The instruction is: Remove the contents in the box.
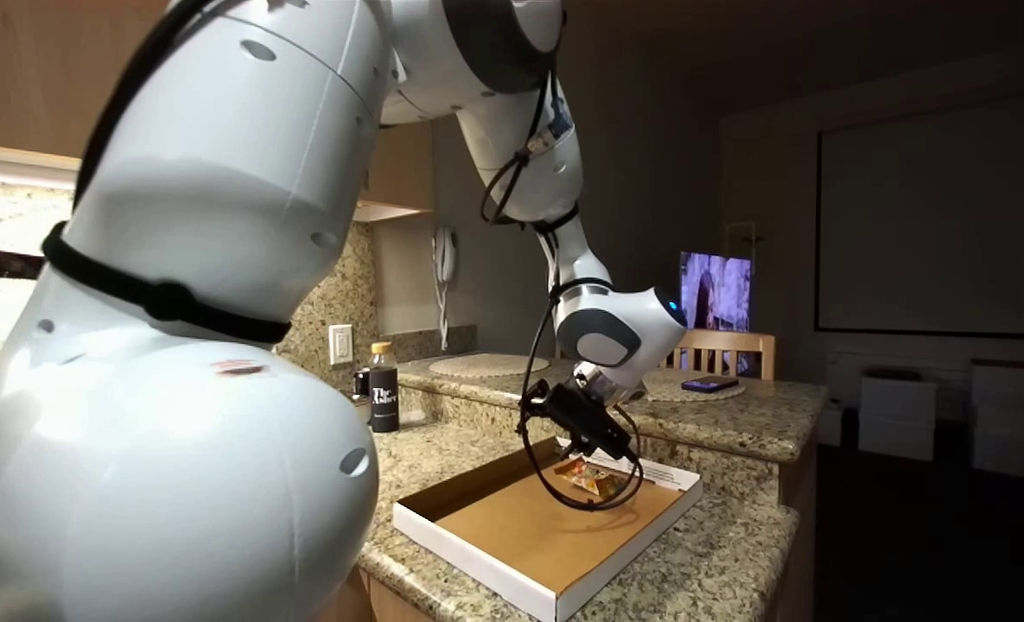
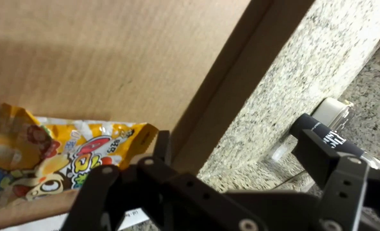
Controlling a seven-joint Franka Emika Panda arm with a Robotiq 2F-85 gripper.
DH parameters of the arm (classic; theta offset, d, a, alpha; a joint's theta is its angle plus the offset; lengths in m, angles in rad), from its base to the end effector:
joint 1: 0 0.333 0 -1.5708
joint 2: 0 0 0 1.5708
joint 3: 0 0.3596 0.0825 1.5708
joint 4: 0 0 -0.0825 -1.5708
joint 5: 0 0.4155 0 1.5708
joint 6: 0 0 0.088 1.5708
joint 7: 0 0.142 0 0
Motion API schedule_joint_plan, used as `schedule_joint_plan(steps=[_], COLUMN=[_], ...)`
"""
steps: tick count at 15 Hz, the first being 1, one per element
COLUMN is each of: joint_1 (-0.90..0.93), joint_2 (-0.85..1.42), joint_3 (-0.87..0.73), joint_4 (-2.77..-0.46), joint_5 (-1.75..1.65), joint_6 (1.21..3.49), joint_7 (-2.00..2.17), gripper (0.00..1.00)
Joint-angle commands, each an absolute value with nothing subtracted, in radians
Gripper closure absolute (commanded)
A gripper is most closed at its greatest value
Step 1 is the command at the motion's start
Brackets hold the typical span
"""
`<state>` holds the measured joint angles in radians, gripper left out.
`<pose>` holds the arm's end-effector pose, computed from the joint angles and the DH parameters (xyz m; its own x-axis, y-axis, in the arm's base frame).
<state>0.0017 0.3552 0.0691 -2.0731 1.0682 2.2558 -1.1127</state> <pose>0.6157 0.0908 0.2463 0.9062 0.2393 0.3486 0.4140 -0.6697 -0.6166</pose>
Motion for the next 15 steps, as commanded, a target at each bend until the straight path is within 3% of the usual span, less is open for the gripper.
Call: schedule_joint_plan(steps=[1,8,15], joint_1=[0.062,0.245,0.689], joint_2=[0.402,0.417,0.494], joint_3=[0.064,0.052,-0.469], joint_4=[-2.018,-2.064,-2.037], joint_5=[0.976,0.6,0.148], joint_6=[2.372,2.832,2.787], joint_7=[-0.958,-0.535,0.036], gripper=[0.0,0.0,0.0])
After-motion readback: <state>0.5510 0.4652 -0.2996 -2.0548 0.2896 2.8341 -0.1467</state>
